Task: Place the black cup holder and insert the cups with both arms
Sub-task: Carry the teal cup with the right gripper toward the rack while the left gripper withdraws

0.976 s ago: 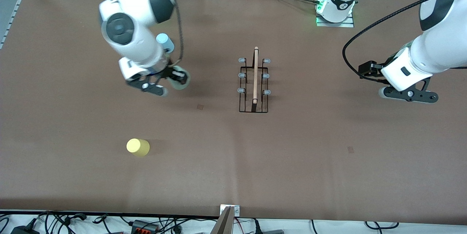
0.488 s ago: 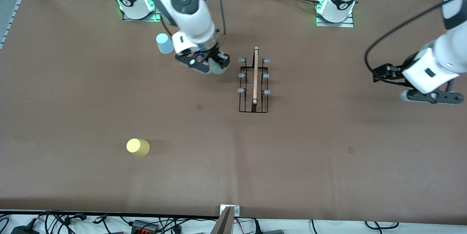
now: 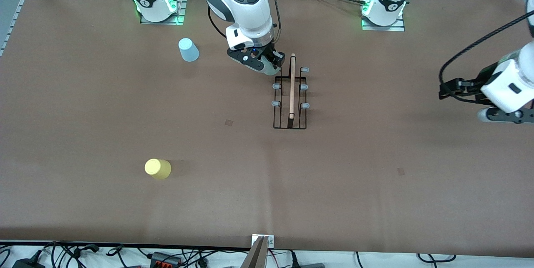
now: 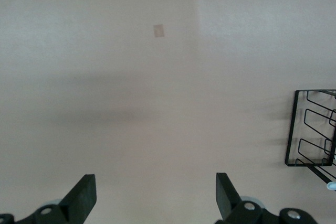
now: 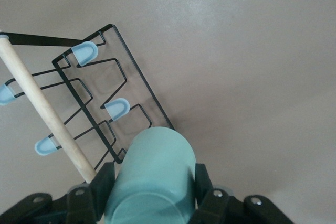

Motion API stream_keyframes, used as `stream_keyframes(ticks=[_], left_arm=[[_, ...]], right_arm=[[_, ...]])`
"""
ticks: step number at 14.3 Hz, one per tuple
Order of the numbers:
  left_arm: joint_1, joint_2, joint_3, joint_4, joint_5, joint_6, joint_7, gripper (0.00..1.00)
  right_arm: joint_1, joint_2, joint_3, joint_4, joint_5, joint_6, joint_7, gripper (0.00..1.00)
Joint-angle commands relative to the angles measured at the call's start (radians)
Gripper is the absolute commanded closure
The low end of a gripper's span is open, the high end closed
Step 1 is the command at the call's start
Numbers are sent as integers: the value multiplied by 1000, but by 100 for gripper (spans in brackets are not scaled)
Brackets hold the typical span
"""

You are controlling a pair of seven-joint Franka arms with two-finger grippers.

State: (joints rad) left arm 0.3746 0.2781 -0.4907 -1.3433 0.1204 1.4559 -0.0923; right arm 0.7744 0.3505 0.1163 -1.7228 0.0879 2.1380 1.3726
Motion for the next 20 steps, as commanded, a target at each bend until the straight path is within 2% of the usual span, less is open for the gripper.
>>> stream_keyframes(ticks=[1, 2, 4, 6, 8, 10, 12, 13, 14, 15, 17, 20], left_arm=[[-96, -37, 131, 3, -54, -5, 11, 0], [-176, -51, 255, -2, -129, 9, 16, 0], [-332, -115, 436, -84, -156, 47, 78, 0], [-384, -222, 510, -207, -156, 127, 132, 0], [-388, -322, 515, -354, -154, 217, 122, 0], [-376, -329, 515, -370, -154, 224, 118, 0], [-373, -315, 515, -350, -163, 222, 117, 0], [-373, -309, 512, -333, -162, 215, 117, 0], [-373, -307, 509, -333, -162, 215, 117, 0], [-373, -306, 509, -332, -162, 215, 117, 0], [-373, -303, 509, -330, -162, 227, 118, 0], [-375, -275, 509, -290, -168, 222, 118, 0]], right_arm=[[17, 33, -6, 26, 1, 5, 49, 74], [25, 39, -6, 28, 1, 23, 54, 74], [25, 47, -6, 26, 1, 57, 54, 74], [25, 56, -6, 26, 0, 60, 54, 74], [26, 68, -6, 28, -11, 65, 54, 73], [29, 77, -6, 28, -13, 92, 54, 72], [36, 88, -6, 26, -13, 112, 54, 58], [34, 91, -6, 26, -13, 115, 52, 43], [34, 94, -6, 26, -13, 115, 46, 35], [33, 94, -6, 28, -14, 115, 43, 8], [25, 82, -6, 28, -14, 112, 28, 0], [-29, 21, -6, 26, -13, 53, -42, 0]])
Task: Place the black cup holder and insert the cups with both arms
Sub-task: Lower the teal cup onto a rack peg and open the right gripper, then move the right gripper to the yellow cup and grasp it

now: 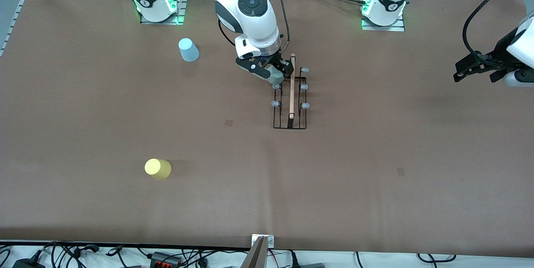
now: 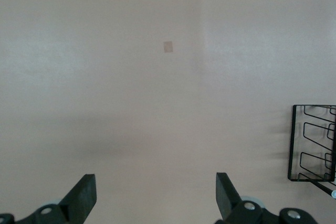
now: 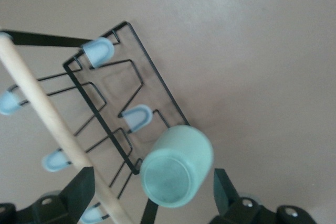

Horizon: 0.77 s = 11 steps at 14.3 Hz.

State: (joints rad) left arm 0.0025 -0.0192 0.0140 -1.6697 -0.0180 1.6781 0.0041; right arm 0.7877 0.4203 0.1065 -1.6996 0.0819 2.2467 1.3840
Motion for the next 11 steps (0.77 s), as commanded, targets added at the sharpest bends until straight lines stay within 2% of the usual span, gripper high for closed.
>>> stream_keyframes(ticks=[1, 4, 5, 8, 9, 11], left_arm=[[-1, 22, 3, 34, -31, -3, 22, 0], [-1, 24, 3, 36, -31, -6, 23, 0], [-1, 24, 3, 38, -33, -5, 27, 0], [-4, 25, 1, 38, -33, 2, 31, 0], [-6, 25, 1, 38, -33, 2, 31, 0], [-9, 25, 0, 39, -33, 0, 33, 0]], right_arm=[[-77, -79, 4, 1, -7, -111, -150, 0], [-227, -142, 2, -26, -10, -286, -534, 0], [-281, -153, 2, -34, -13, -300, -653, 0], [-436, -156, 1, -54, -103, -286, -932, 0], [-480, -147, -2, -57, -137, -251, -1006, 0], [-551, -105, -2, -57, -145, -134, -1110, 0]])
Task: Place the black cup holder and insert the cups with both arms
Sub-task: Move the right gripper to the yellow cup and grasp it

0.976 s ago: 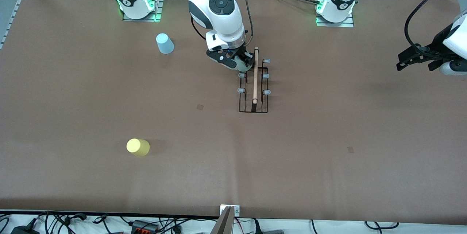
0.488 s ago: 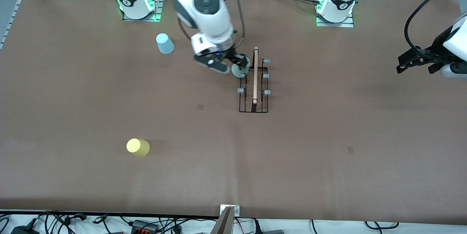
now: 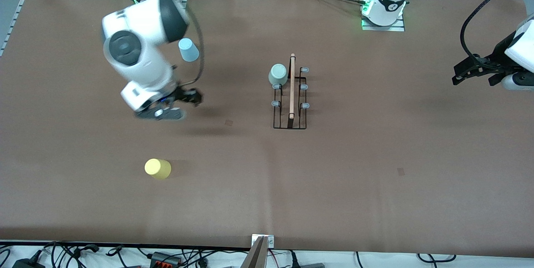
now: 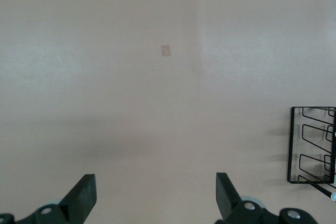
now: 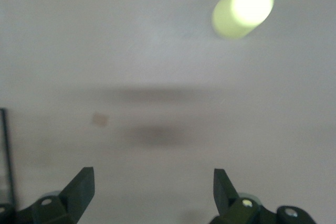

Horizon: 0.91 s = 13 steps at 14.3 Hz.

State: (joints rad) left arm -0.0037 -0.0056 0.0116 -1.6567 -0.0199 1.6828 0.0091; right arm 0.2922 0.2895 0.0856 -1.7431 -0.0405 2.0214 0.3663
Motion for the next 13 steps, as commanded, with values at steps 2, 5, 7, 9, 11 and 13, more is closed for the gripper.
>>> stream_keyframes(ticks=[2, 5, 7, 9, 11, 13], left_arm=[[-1, 12, 2, 26, -31, -5, 29, 0], [-7, 13, 2, 28, -29, -3, 29, 0], [-9, 13, 2, 29, -31, -3, 26, 0], [-10, 15, 2, 37, -31, -3, 23, 0], [-10, 24, -1, 57, -31, -8, 22, 0], [-10, 26, -2, 58, -31, -8, 23, 0]], right_arm=[[-87, 77, 7, -12, -42, 192, -233, 0], [-128, 160, -29, -4, -45, 321, -530, 0], [-140, 213, -38, 4, -52, 370, -549, 0], [-165, 263, -40, 5, -53, 501, -553, 0], [-163, 299, -40, 5, -53, 584, -556, 0], [-171, 327, -40, 5, -53, 652, -555, 0]])
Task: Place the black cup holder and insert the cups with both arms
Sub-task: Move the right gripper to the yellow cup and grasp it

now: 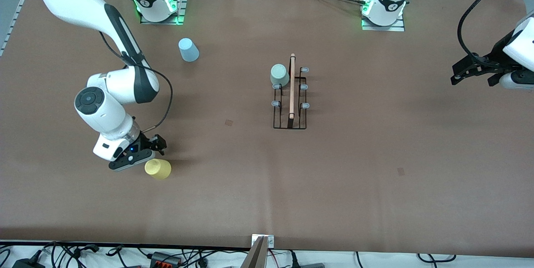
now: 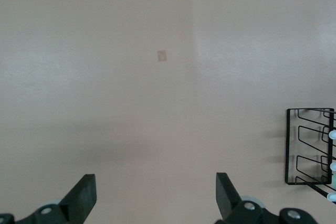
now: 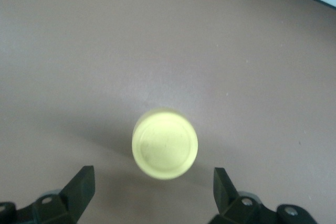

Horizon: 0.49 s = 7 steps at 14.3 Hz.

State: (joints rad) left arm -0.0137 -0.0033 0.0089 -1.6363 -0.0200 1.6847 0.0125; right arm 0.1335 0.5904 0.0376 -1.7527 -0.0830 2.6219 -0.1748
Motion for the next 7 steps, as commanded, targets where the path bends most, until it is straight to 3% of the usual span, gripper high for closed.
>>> stream_keyframes(ticks=[1, 4, 7], left_arm=[[1, 23, 2, 38, -31, -10, 23, 0], [4, 29, 2, 41, -31, -10, 24, 0], [15, 29, 2, 38, -32, -14, 24, 0]], right_arm=[[-15, 38, 8, 15, -8, 70, -14, 0], [-15, 87, 8, 19, -11, 167, -15, 0], [-12, 108, 8, 19, -6, 179, -12, 0]])
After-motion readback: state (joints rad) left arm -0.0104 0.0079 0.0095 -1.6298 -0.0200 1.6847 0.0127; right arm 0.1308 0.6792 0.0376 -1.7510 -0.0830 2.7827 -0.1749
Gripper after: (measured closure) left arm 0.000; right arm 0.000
